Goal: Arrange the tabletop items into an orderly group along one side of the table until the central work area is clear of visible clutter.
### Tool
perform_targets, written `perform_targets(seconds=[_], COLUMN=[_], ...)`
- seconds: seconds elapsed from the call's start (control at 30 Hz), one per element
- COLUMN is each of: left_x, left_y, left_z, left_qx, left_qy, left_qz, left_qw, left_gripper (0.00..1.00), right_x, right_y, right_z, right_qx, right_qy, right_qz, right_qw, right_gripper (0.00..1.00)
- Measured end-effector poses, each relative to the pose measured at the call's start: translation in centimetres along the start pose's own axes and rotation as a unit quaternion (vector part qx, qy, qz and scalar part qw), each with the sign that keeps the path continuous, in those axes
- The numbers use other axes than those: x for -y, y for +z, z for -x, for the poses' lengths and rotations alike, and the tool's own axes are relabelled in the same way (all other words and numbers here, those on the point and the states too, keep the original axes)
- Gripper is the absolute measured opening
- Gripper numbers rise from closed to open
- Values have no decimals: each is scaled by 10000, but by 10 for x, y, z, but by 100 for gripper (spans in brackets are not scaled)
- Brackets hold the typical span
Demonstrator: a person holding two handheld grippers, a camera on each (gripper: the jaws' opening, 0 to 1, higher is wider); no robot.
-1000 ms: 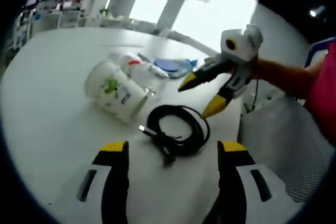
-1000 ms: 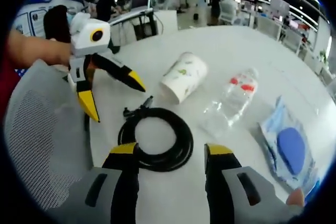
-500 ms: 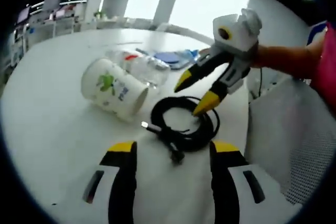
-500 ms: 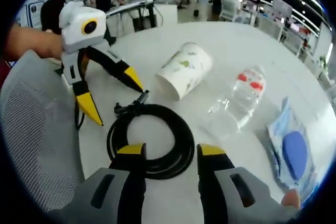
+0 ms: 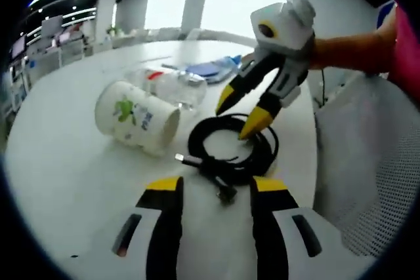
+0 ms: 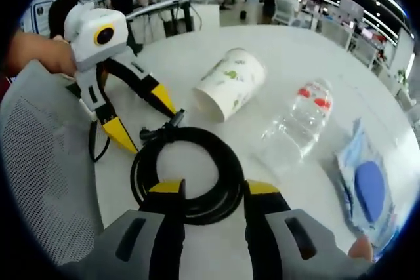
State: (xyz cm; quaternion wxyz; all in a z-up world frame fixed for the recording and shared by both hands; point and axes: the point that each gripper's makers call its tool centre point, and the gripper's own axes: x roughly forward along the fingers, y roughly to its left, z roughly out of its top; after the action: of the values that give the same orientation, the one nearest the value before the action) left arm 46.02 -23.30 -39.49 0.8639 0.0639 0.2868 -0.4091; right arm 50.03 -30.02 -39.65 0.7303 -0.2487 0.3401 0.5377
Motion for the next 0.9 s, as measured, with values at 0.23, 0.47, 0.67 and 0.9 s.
perform_targets(seconds=[0.23, 0.47, 0.67, 0.9], left_x=[1, 0, 0, 0], left_y=[0, -1, 0, 1], left_z=[0, 3, 2, 0], left_qx=[-21, -68, -72, -87], left_qy=[9, 36, 12, -45], left_qz=[-32, 6, 0, -19], left_qw=[10000, 10000, 10000, 10000], left_gripper=[23, 11, 10, 9], right_x=[2, 6, 12, 15], right_y=[-1, -1, -1, 2], right_z=[0, 1, 0, 1], right_qx=[-11, -33, -49, -37], right_qy=[-60, -136, -233, -312], right_qz=[-4, -23, -8, -152], right_qw=[10000, 9999, 9997, 9994], right_gripper=[34, 29, 20, 9])
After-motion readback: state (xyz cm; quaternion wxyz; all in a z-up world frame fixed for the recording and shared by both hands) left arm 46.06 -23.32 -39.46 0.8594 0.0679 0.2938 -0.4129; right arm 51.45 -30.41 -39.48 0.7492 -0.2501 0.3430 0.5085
